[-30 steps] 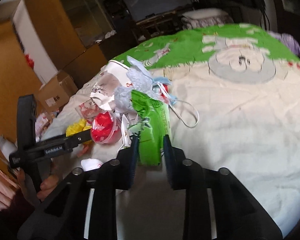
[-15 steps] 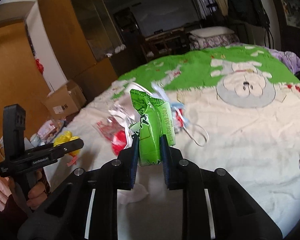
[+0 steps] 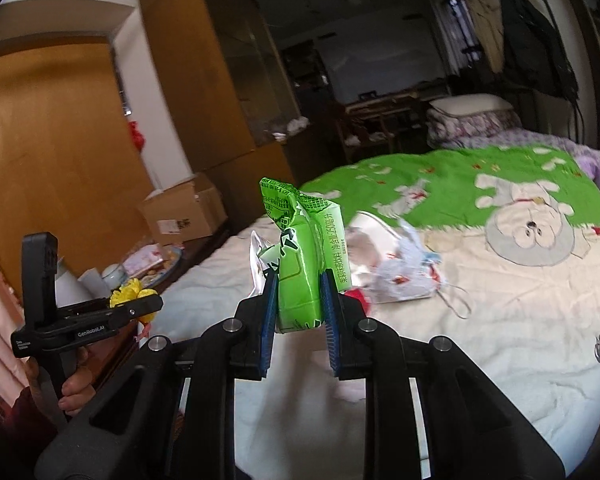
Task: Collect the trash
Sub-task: 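Carry the pom-pom and green packet to the red wastebasket and release both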
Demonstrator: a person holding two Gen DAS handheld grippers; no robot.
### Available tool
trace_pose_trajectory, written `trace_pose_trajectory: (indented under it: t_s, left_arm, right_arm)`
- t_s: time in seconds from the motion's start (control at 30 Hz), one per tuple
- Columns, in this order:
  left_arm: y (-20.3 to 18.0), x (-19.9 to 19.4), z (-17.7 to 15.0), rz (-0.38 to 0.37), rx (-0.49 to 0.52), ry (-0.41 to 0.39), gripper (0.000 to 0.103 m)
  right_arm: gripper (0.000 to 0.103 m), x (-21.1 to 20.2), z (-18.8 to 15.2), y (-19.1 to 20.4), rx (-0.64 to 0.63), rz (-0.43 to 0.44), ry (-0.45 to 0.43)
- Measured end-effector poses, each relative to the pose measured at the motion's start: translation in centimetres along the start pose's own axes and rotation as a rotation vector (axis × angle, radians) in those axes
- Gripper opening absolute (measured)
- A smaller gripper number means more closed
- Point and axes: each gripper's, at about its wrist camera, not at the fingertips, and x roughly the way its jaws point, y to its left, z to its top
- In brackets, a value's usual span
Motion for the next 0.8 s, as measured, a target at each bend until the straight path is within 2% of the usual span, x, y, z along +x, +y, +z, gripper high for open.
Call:
trace_pose_trajectory:
  t_s: [0.2,0.37,0.4,0.43,0.5,0.53,0.63,0.8]
  left_arm:
    - [5.4,-3.3,-3.1,0.108,-0.092,0.03,0.034]
    - [11.2,-3.7,-7.2,0.205,-0.204,0.111,0.035]
    - [12.0,-3.8,-8.1,0.223,-0.22,0.128,0.041]
    - [13.0,-3.7,-9.0,0.244,-0.241,0.148,0.055]
    - [14.8,-3.9,-10.6,0.267,-0.295,0.172,0.074]
    - [15.8,-4.2,-11.4,0.269,-0.331,0.174,0.08]
    - [18.1,-5.2,-13.0,0.27,-0.405,0.18,0.087]
    - [21.0,-6.9,-13.8,0.334,-0.473,0.139,0.093]
  right_arm:
    - [0.023,0.3,-0.7,3.3,-0.044,0.074,0.032]
    - [0.023,1.9,-1.6,5.7,-0.052,0.128,0.086]
    - [0.023,2.2,-1.9,6.2,-0.051,0.14,0.096]
    - [0.023,2.7,-2.1,6.8,-0.049,0.16,0.115]
    - [0.023,4.0,-2.8,8.3,-0.051,0.202,0.161]
    - [0.023,4.5,-3.2,9.0,-0.054,0.215,0.179]
    - [0.023,6.8,-4.5,11.7,-0.074,0.27,0.262]
    - [0.023,10.0,-7.0,16.6,-0.147,0.349,0.383]
